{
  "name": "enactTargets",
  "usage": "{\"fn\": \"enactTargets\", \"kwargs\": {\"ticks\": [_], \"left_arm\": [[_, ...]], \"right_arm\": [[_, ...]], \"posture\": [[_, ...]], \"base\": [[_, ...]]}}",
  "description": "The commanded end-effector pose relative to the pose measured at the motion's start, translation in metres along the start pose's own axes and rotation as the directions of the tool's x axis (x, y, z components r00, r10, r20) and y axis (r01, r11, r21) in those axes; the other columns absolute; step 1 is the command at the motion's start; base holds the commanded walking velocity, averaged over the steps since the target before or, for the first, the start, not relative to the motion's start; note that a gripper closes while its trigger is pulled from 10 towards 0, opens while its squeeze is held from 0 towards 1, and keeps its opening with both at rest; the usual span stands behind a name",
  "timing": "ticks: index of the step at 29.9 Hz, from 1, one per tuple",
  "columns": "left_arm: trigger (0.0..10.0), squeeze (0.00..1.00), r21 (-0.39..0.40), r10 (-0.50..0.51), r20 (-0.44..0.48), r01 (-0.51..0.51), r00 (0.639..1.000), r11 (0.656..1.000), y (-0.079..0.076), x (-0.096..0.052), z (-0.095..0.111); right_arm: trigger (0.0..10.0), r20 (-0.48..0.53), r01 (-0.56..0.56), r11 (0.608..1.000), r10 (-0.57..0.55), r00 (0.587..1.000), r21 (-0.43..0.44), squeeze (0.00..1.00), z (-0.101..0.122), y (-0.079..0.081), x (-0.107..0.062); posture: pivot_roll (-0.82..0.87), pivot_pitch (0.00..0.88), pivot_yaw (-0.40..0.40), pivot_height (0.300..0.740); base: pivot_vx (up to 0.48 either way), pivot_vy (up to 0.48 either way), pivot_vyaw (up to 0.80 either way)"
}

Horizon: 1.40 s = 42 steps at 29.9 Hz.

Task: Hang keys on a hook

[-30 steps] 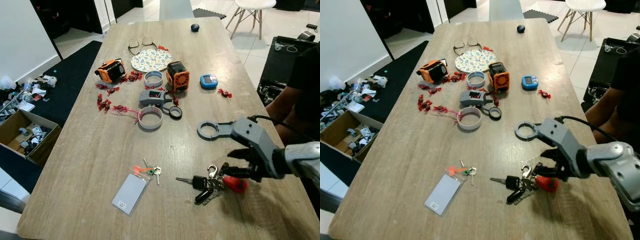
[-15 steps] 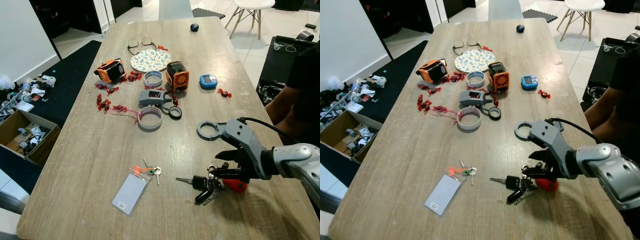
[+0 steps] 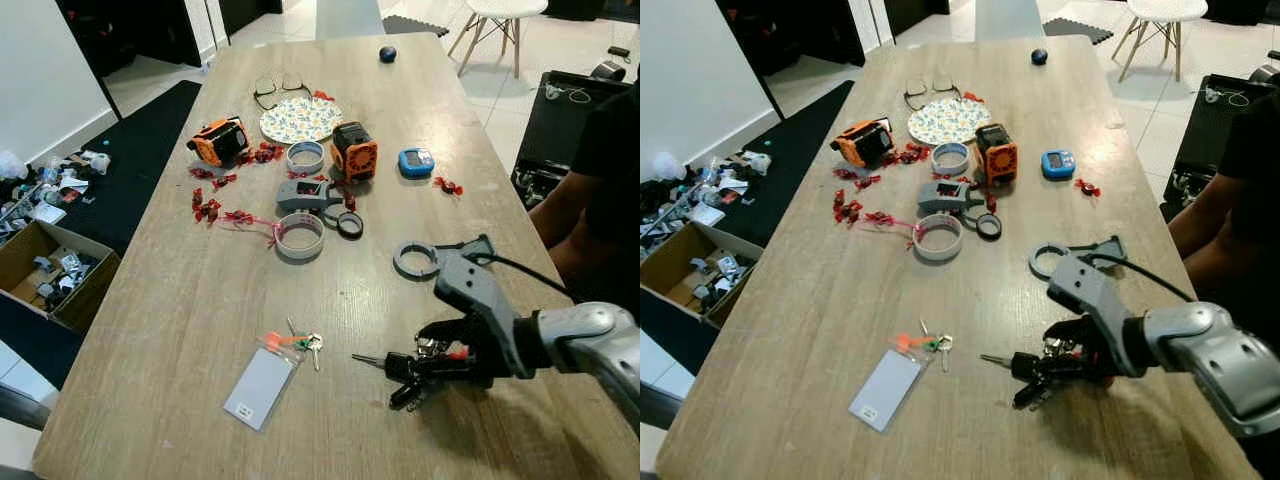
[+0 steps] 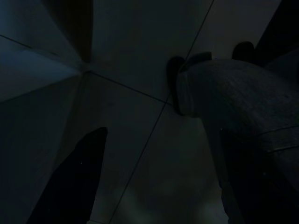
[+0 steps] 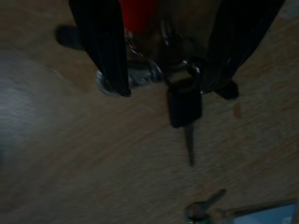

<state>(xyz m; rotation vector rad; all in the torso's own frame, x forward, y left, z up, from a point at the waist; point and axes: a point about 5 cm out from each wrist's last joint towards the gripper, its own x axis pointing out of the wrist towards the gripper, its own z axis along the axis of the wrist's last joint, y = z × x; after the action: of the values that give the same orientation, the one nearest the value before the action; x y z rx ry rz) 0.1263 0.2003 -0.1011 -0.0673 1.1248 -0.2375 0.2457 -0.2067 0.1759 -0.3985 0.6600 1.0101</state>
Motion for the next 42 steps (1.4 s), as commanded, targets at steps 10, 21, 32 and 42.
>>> {"fn": "enactTargets", "kwargs": {"ticks": [10,21,32,42], "left_arm": [[10.0,0.00,-0.003,-0.014,-0.048,0.014,0.999,1.000,-0.001,-0.002,-0.013],[10.0,0.00,0.002,-0.014,-0.052,0.014,0.999,1.000,-0.002,-0.002,-0.014],[10.0,0.00,0.004,-0.014,-0.052,0.015,0.999,1.000,-0.001,-0.002,-0.014],[10.0,0.00,0.003,-0.012,-0.054,0.012,0.998,1.000,0.000,-0.002,-0.014]], "right_arm": [[0.0,-0.055,0.060,0.998,-0.061,0.997,-0.018,0.00,-0.003,-0.009,-0.016],[10.0,-0.108,0.203,0.979,-0.203,0.973,-0.014,0.00,-0.010,-0.027,-0.015],[10.0,-0.108,0.238,0.971,-0.235,0.966,0.014,0.00,-0.011,-0.031,0.004],[10.0,-0.078,0.153,0.987,-0.149,0.986,0.049,0.00,-0.007,-0.022,0.020]], "posture": [[-0.15,0.129,0.113,0.740],[-0.14,0.120,0.111,0.740],[-0.14,0.122,0.114,0.740],[-0.14,0.132,0.120,0.740]], "base": [[0.000,0.000,0.00],[0.000,0.000,0.00],[0.000,0.000,0.00],[0.000,0.000,0.00]]}}
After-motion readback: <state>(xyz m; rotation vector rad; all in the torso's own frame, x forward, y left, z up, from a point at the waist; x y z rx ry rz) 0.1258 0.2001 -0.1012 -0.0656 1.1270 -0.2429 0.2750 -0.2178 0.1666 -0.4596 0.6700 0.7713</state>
